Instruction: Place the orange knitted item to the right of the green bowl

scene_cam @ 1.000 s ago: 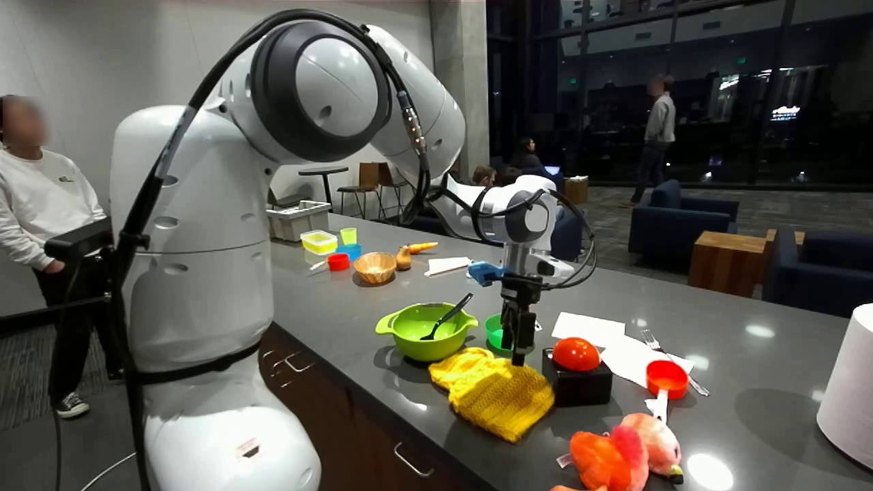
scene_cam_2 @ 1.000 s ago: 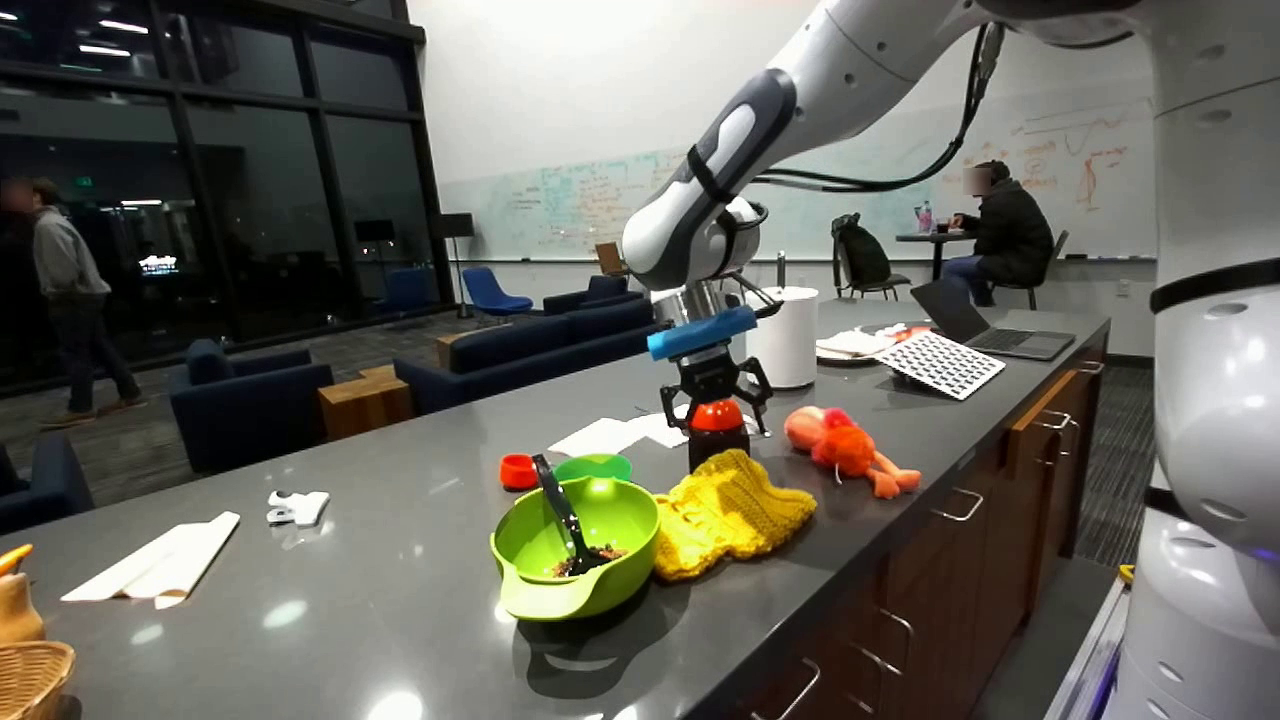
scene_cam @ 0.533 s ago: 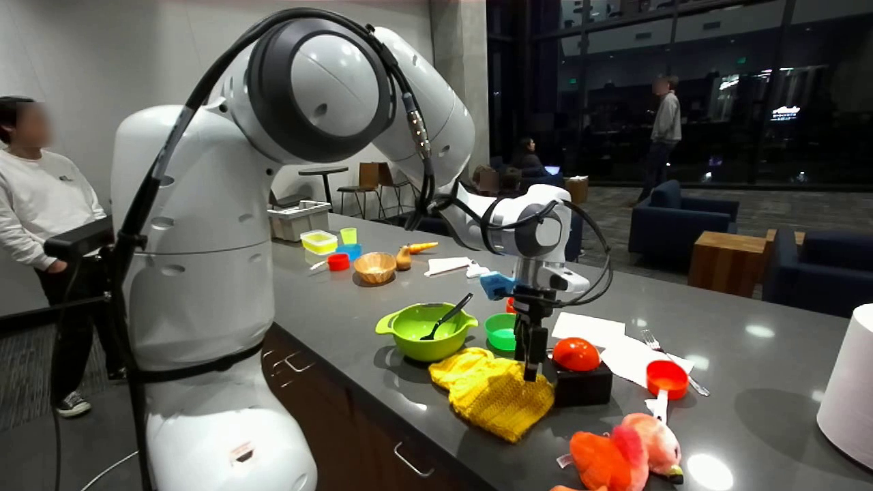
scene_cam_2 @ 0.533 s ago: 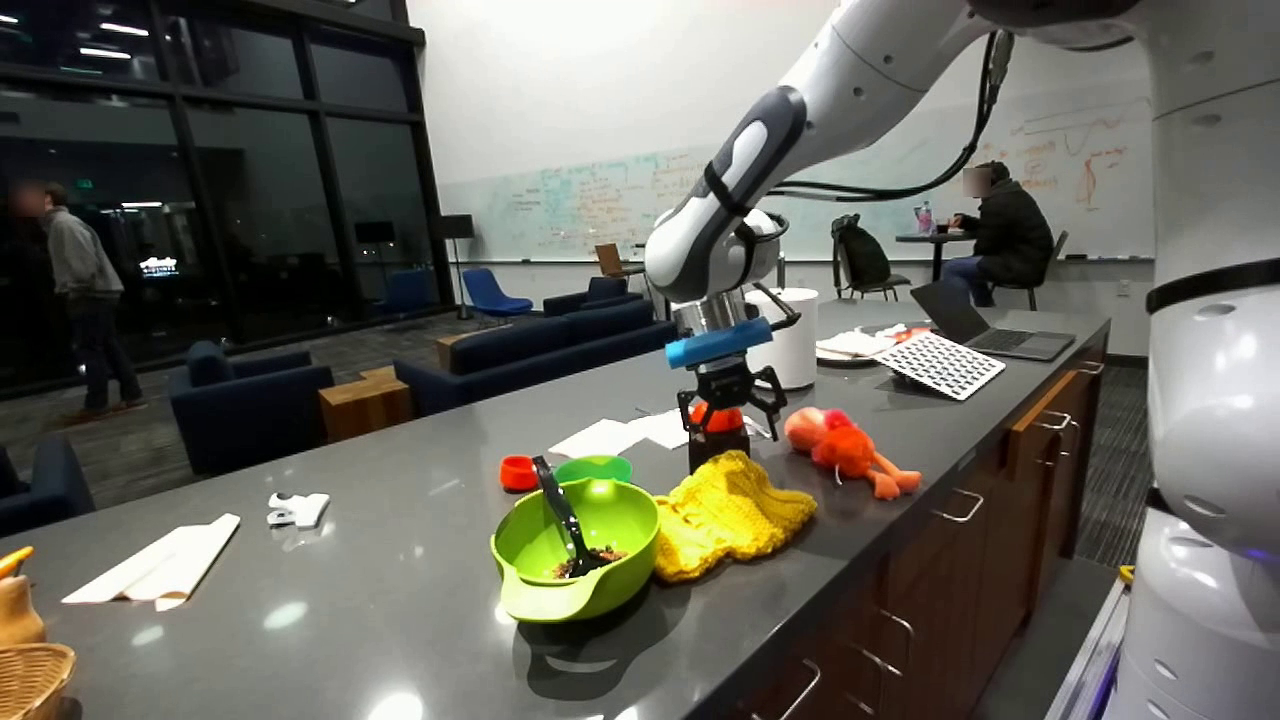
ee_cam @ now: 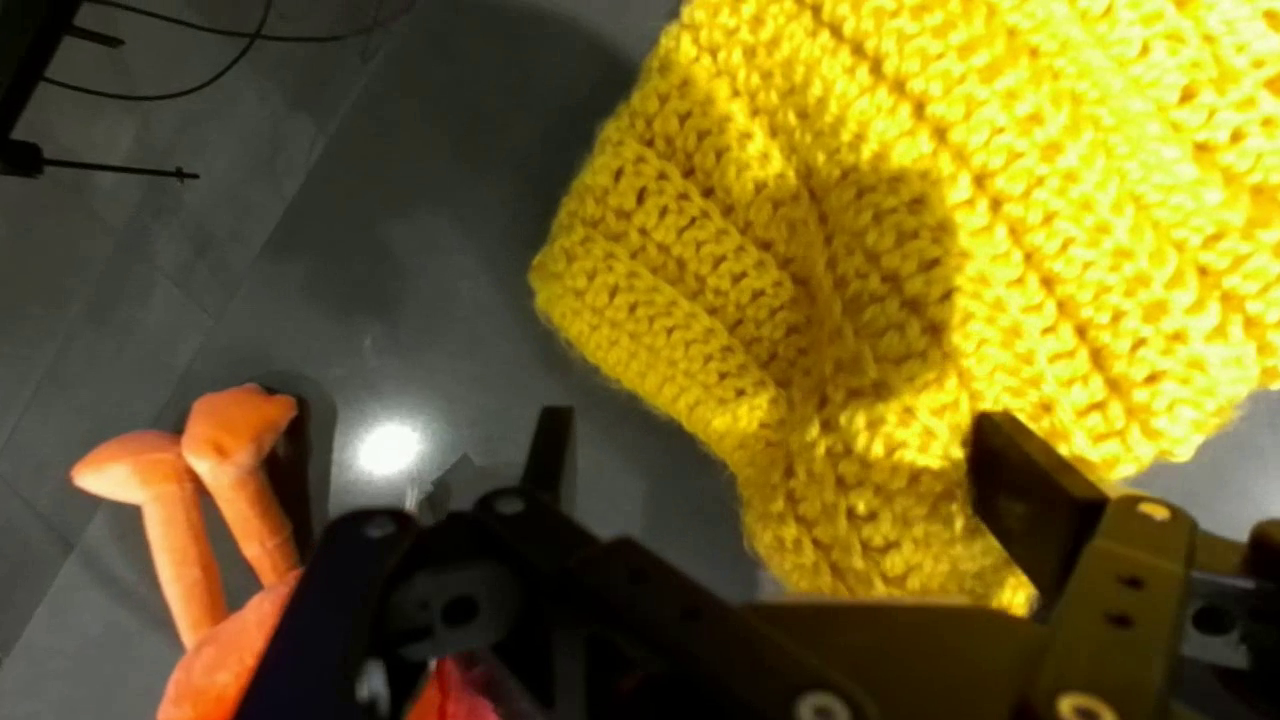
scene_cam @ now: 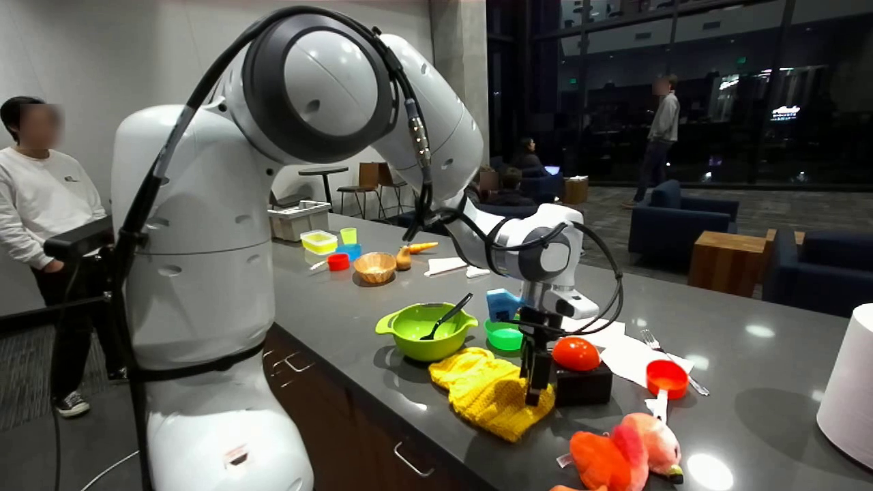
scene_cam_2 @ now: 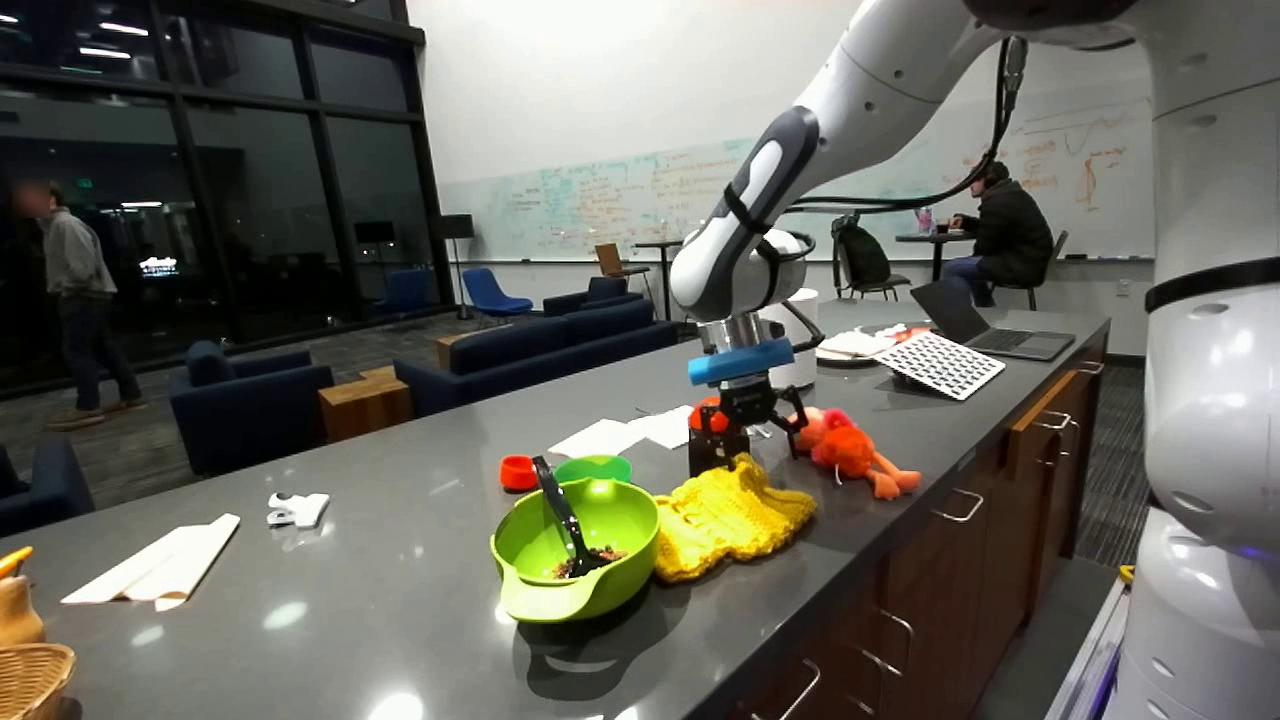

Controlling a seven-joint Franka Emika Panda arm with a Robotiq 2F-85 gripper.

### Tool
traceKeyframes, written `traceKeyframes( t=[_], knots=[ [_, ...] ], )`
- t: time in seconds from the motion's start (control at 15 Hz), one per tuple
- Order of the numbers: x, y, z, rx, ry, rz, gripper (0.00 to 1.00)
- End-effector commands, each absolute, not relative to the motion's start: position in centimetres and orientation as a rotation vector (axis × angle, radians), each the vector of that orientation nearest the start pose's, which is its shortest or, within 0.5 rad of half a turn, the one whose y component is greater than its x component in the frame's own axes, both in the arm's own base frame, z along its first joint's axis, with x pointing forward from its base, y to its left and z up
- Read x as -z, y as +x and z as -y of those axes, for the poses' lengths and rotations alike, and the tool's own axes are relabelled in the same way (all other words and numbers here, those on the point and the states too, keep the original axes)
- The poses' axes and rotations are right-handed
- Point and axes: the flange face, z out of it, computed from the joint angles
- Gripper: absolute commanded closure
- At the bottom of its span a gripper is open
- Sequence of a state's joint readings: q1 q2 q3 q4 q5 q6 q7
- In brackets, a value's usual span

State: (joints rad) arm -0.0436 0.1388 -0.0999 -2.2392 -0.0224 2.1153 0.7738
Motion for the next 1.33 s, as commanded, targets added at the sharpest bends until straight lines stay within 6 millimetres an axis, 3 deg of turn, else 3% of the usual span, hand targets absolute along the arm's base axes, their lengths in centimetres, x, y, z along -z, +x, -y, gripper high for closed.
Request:
traceKeyframes(
  t=[0.0,0.53,1.07,1.13,1.2,1.27],
  knots=[
    [-28.3,49.1,7.7,-0.361,-2.825,-1.44,0.0],
    [-25.2,48.5,7.6,-0.278,-2.728,-1.416,0.0],
    [-24.5,48.7,8.1,-0.237,-2.783,-1.326,0.0],
    [-24.5,48.7,8.2,-0.235,-2.787,-1.311,0.05],
    [-24.4,48.7,8.3,-0.231,-2.79,-1.297,0.27],
    [-24.4,48.8,8.3,-0.222,-2.797,-1.278,0.29]
  ],
)
